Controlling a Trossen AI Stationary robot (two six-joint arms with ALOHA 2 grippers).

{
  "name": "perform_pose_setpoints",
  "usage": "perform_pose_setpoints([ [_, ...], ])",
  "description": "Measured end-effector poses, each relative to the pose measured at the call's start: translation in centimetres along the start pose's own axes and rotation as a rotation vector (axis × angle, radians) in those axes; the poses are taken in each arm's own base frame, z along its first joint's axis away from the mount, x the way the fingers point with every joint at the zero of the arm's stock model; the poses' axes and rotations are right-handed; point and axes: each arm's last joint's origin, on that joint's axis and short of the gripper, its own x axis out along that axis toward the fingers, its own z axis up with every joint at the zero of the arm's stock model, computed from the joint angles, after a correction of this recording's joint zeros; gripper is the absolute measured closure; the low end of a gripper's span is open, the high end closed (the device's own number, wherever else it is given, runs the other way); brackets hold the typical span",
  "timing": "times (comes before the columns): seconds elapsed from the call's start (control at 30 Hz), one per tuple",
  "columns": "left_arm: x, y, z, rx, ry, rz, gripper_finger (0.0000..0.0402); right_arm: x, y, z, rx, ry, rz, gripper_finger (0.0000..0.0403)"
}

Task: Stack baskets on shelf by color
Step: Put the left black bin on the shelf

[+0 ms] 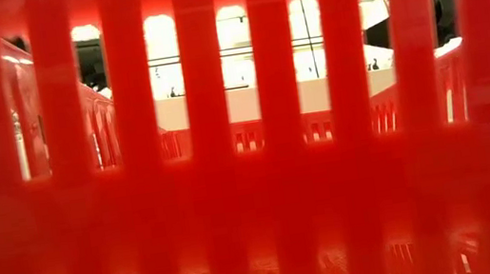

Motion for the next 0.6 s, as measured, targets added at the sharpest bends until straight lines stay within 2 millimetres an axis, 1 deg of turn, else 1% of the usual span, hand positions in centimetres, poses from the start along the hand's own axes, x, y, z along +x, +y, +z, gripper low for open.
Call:
perform_pose_setpoints([
  [0.1,0.5,0.0,0.1,-0.004,0.029,0.01,0.0227,0.0,0.0,0.0,0.0,0.0,0.0,0.0279],
  [0.2,0.8,0.1,0.1,-0.025,0.042,0.015,0.0262,0.0,0.0,0.0,0.0,0.0,0.0,0.0279],
  [0.3,0.6,0.2,0.1,-0.05,0.04,0.015,0.0307,0.0,0.0,0.0,0.0,0.0,0.0,0.0279],
  [0.47,-0.1,0.4,-0.2,-0.125,0.016,0.013,0.0381,0.0,0.0,0.0,0.01,-0.002,0.0,0.0279],
  [0.53,-0.8,0.6,-0.2,-0.158,-0.008,0.003,0.039,0.0,0.0,0.0,0.016,-0.004,-0.001,0.0279],
  [0.6,-1.9,0.8,-0.2,-0.177,-0.017,-0.008,0.0386,0.0,0.0,0.1,0.018,-0.007,-0.001,0.0279],
])
